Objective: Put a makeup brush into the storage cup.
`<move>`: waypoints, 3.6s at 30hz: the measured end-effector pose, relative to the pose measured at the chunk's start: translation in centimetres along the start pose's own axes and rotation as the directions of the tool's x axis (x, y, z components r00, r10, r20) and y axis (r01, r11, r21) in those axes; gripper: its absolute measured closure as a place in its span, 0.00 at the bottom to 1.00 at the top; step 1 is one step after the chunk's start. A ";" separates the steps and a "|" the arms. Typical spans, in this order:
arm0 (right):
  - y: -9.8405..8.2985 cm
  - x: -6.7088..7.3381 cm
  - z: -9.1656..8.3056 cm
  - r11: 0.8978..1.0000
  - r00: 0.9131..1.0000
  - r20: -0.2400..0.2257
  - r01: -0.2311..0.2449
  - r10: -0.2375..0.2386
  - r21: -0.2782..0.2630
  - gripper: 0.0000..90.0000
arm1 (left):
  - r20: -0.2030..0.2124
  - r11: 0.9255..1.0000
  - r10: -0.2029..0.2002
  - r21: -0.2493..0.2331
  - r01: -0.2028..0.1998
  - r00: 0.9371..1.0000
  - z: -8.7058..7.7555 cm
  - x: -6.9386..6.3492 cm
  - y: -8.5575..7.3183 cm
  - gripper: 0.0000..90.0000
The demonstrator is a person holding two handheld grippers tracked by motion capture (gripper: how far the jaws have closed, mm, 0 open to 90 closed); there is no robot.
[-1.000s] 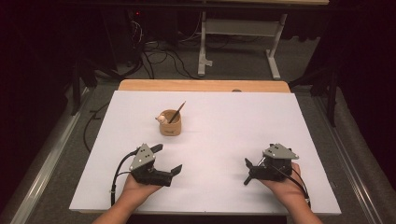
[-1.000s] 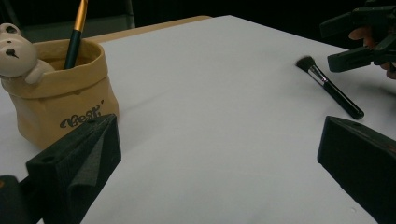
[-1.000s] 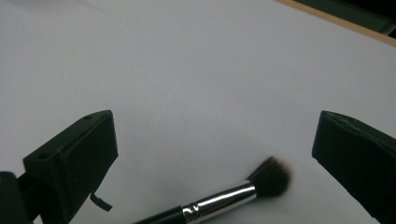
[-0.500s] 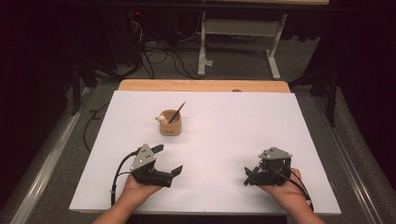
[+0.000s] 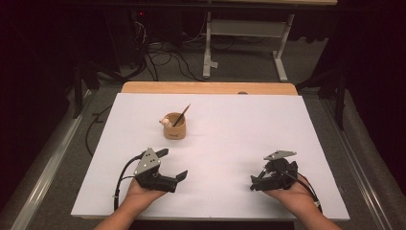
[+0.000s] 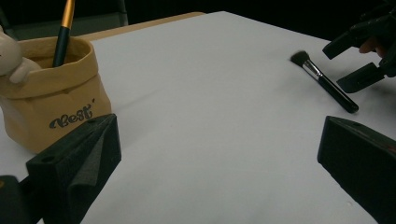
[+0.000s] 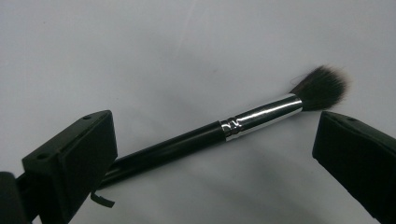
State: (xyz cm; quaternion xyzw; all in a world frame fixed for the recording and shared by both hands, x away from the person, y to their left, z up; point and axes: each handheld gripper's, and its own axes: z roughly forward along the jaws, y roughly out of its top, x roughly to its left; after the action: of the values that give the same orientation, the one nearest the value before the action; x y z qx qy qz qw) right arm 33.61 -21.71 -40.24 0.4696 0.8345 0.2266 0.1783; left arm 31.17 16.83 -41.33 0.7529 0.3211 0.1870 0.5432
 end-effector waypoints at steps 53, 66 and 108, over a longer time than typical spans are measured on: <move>2.7 0.9 0.5 0.928 0.983 -0.068 -0.138 0.172 0.347 0.47 | 0.021 1.000 0.014 0.011 -0.014 1.000 0.2 -0.3 -0.1 0.00; 2.6 0.8 0.6 0.932 0.993 -0.007 -0.108 0.118 0.346 0.69 | 0.023 1.000 0.012 0.012 -0.013 1.000 0.2 -0.4 -0.1 0.00; 2.8 0.6 0.8 0.929 0.999 -0.031 -0.009 0.022 0.370 0.90 | 0.016 1.000 0.009 0.012 -0.009 1.000 0.1 -0.3 -0.1 0.00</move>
State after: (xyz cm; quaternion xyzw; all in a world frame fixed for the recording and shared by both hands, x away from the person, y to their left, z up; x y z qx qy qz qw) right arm 35.71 -19.74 -39.42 0.4975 0.8614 0.0746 0.0705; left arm 30.99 16.59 -41.42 0.7591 0.3142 0.1815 0.5405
